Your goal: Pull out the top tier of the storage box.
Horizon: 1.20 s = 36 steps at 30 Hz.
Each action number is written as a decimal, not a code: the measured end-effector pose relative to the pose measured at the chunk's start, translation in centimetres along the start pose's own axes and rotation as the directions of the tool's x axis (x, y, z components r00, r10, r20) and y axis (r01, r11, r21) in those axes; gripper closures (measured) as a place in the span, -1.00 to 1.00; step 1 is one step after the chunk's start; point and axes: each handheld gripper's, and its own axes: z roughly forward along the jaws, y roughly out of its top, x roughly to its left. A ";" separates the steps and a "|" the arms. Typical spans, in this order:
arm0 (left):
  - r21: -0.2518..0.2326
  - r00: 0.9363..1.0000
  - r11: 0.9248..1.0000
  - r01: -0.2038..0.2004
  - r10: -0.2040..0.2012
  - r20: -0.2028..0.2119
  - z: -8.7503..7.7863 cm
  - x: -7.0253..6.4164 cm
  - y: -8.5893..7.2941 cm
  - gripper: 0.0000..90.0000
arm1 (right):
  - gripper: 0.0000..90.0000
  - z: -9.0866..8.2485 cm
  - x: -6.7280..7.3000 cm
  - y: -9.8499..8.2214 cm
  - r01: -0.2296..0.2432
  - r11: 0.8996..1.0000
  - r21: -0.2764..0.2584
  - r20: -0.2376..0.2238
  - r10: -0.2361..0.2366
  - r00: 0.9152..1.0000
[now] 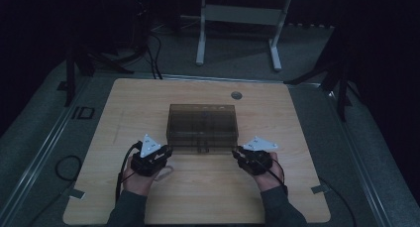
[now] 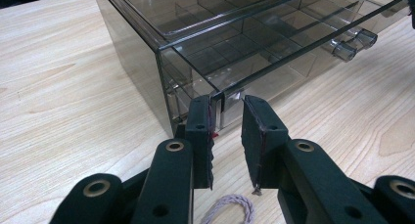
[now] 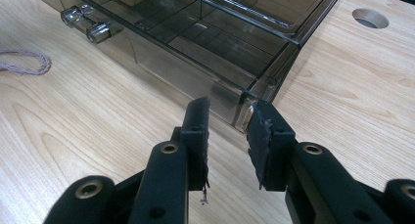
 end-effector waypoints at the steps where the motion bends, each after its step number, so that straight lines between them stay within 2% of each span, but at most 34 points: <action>1: 0.000 1.000 1.000 0.001 -0.001 0.000 0.0 0.0 0.0 0.66 | 0.55 0.0 0.0 0.0 -0.001 1.000 0.000 0.000 0.001 1.000; 36: -0.006 1.000 1.000 0.000 0.000 -0.001 -0.9 -0.9 -0.6 0.67 | 0.58 -0.8 0.4 -0.8 -0.010 1.000 -0.010 -0.018 0.010 1.000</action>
